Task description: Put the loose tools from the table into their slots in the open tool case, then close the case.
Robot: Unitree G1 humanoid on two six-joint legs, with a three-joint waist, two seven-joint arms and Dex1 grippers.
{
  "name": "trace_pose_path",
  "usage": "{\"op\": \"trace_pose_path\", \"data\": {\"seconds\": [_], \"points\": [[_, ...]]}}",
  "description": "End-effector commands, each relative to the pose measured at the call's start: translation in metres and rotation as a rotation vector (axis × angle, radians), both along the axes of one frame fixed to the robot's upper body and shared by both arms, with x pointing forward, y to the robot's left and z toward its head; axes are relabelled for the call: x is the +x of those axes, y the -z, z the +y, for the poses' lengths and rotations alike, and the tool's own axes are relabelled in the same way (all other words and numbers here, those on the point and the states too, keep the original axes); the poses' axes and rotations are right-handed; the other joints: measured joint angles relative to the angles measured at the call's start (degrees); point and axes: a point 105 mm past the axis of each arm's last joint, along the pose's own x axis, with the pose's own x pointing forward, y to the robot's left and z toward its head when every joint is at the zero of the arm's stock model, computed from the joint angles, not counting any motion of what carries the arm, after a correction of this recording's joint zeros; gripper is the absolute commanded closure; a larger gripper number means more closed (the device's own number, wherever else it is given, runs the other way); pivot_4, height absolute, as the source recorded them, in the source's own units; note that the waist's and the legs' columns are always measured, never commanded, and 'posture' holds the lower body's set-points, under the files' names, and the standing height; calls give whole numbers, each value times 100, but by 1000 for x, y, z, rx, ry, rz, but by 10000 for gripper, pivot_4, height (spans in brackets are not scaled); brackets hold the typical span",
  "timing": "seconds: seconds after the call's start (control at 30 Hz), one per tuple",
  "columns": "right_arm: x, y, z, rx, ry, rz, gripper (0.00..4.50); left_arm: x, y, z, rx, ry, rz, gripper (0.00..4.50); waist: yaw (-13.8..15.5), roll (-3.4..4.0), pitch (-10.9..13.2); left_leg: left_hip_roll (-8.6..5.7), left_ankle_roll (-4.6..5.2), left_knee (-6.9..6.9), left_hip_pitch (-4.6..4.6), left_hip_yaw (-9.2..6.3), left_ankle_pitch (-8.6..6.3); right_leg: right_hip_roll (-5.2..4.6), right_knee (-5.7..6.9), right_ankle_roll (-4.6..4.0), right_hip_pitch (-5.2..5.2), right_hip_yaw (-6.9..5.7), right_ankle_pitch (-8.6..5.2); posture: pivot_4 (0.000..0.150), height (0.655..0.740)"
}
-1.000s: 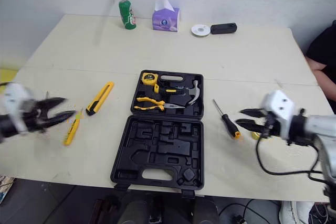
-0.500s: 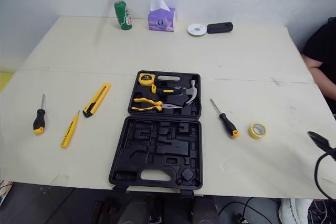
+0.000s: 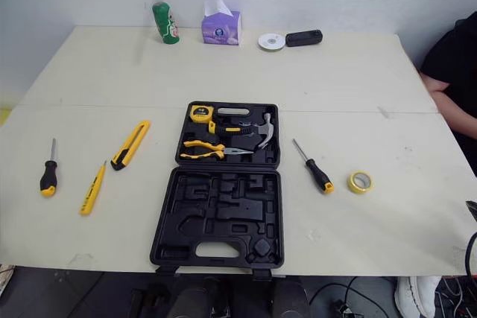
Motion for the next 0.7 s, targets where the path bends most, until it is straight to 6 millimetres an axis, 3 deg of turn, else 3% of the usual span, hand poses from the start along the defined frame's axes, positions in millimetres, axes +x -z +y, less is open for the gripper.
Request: {"op": "trace_pose_path", "data": {"seconds": [0.03, 0.1, 0.17, 0.3, 0.4, 0.53, 0.7], "points": [[17, -10, 21, 11, -102, -43, 1091, 7, -14, -5, 41, 59, -16, 0, -6, 0, 0, 0, 0, 0, 0, 1, 0, 0, 0, 0, -1, 0, 0, 1500, 7400], [27, -10, 36, 66, -145, -52, 1091, 9, -17, -7, 40, 76, -25, 0, 7, 0, 0, 0, -1, -5, -1, 2, 1, 0, 2, -1, -5, 0, -1, 1500, 7400], [44, -27, 63, 147, -225, -149, 1091, 15, -23, -12, 45, 115, -35, 0, 2, 0, 0, 0, 0, -6, -2, 3, 0, 0, 1, -1, -6, 0, 0, 1500, 7400], [55, -33, 102, 168, -367, -120, 1091, 26, -27, -26, 45, 203, -17, 0, 31, 2, 1, 0, 0, 1, -7, 4, 0, -3, 6, -1, -9, 3, 0, 1500, 7400], [63, -53, 151, 228, -575, -184, 1091, 38, -33, -47, 16, 285, -3, 0, 38, 2, 1, 0, 1, -4, -7, 4, 0, -2, 4, -1, -9, 2, 0, 1500, 7400], [68, -67, 199, 248, -779, -220, 1091, 51, -30, -73, -123, 295, 48, 0, 42, -5, -2, 0, 3, 6, -9, 2, 1, 0, 14, -1, -7, 2, 0, 1500, 7400], [57, -76, 253, 265, -1014, -233, 1091, 64, -43, -116, -222, 350, 103, 0, 65, -7, -3, 0, 9, 8, -13, -1, 4, 3, 33, 0, -2, -2, 1, 1500, 7400]]}}
